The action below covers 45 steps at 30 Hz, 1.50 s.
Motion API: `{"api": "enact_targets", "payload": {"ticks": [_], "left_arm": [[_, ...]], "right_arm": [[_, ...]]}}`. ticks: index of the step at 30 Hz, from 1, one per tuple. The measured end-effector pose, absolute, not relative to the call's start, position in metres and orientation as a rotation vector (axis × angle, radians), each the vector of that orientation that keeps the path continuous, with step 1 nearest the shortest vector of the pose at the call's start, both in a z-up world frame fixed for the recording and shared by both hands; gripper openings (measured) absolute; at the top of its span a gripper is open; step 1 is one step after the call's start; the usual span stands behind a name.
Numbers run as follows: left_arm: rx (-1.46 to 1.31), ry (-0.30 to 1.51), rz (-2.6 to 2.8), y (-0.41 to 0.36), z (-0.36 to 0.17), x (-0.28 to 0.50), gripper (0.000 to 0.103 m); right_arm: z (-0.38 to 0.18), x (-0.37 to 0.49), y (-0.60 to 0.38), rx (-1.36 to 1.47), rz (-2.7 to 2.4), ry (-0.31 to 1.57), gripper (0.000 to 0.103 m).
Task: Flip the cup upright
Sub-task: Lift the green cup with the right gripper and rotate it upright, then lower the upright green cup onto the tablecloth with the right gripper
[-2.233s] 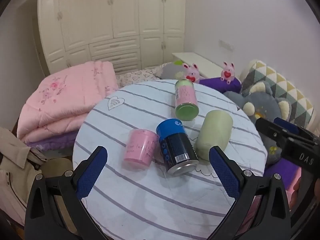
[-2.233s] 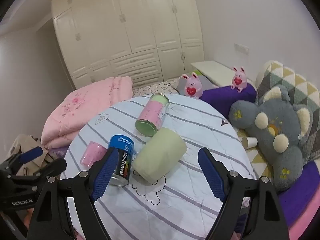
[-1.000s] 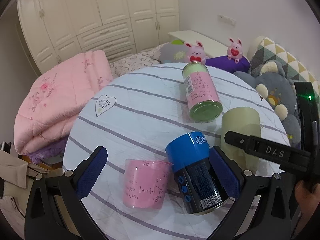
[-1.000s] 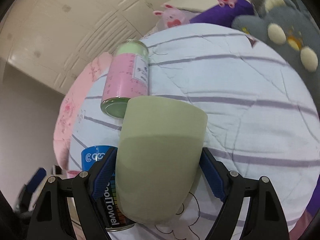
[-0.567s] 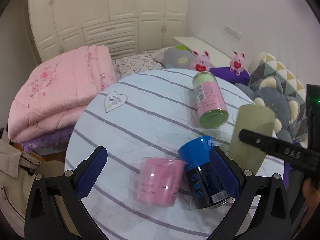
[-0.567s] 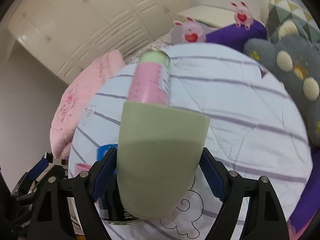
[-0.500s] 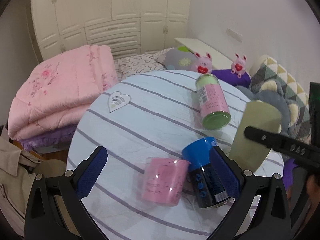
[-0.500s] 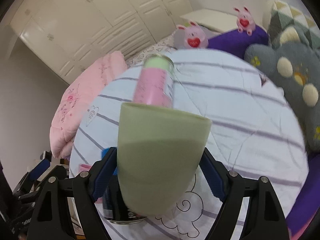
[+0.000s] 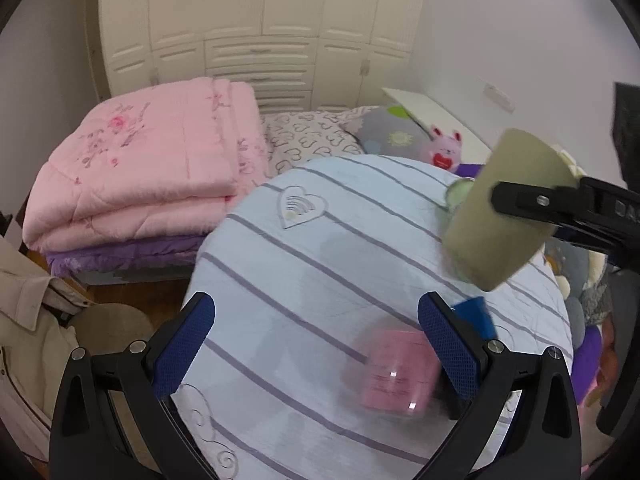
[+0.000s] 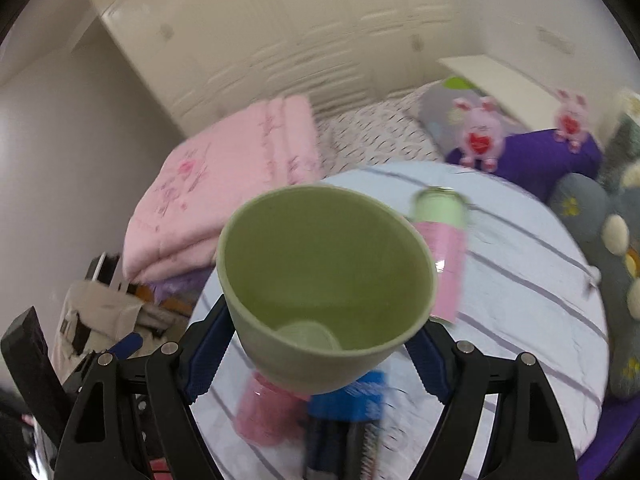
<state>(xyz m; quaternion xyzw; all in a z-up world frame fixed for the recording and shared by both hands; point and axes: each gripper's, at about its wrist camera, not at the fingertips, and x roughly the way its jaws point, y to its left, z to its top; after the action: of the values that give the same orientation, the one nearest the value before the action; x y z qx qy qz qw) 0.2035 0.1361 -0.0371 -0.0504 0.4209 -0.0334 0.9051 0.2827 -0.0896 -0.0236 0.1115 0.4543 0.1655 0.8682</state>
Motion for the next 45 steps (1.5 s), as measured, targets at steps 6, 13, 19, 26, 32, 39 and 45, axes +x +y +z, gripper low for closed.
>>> {"api": "enact_targets", "payload": {"ticks": [6, 13, 19, 26, 32, 39, 45], "left_arm": [[-0.116, 0.905, -0.067, 0.148, -0.05, 0.222, 0.103], [-0.111, 0.953, -0.085, 0.144, -0.069, 0.25, 0.103], [-0.117, 0.976, -0.123, 0.135, -0.078, 0.268, 0.103], [-0.111, 0.993, -0.138, 0.121, -0.082, 0.278, 0.103], [-0.099, 0.985, -0.154, 0.117, -0.075, 0.275, 0.103], [-0.09, 0.987, -0.192, 0.103, -0.063, 0.284, 0.103], [-0.024, 1.023, -0.225, 0.078, -0.062, 0.306, 0.103]], "right_arm": [[-0.06, 0.331, -0.047, 0.228, 0.432, 1.104, 0.081], [-0.108, 0.376, -0.037, 0.226, 0.424, 1.246, 0.081], [-0.121, 0.401, -0.043, 0.288, 0.433, 1.319, 0.082], [-0.14, 0.419, -0.047, 0.38, 0.433, 1.393, 0.083], [-0.135, 0.406, -0.054, 0.47, 0.495, 1.374, 0.084], [-0.09, 0.378, -0.079, 0.44, 0.519, 1.248, 0.084], [-0.066, 0.353, -0.097, 0.3, 0.408, 1.123, 0.084]]}}
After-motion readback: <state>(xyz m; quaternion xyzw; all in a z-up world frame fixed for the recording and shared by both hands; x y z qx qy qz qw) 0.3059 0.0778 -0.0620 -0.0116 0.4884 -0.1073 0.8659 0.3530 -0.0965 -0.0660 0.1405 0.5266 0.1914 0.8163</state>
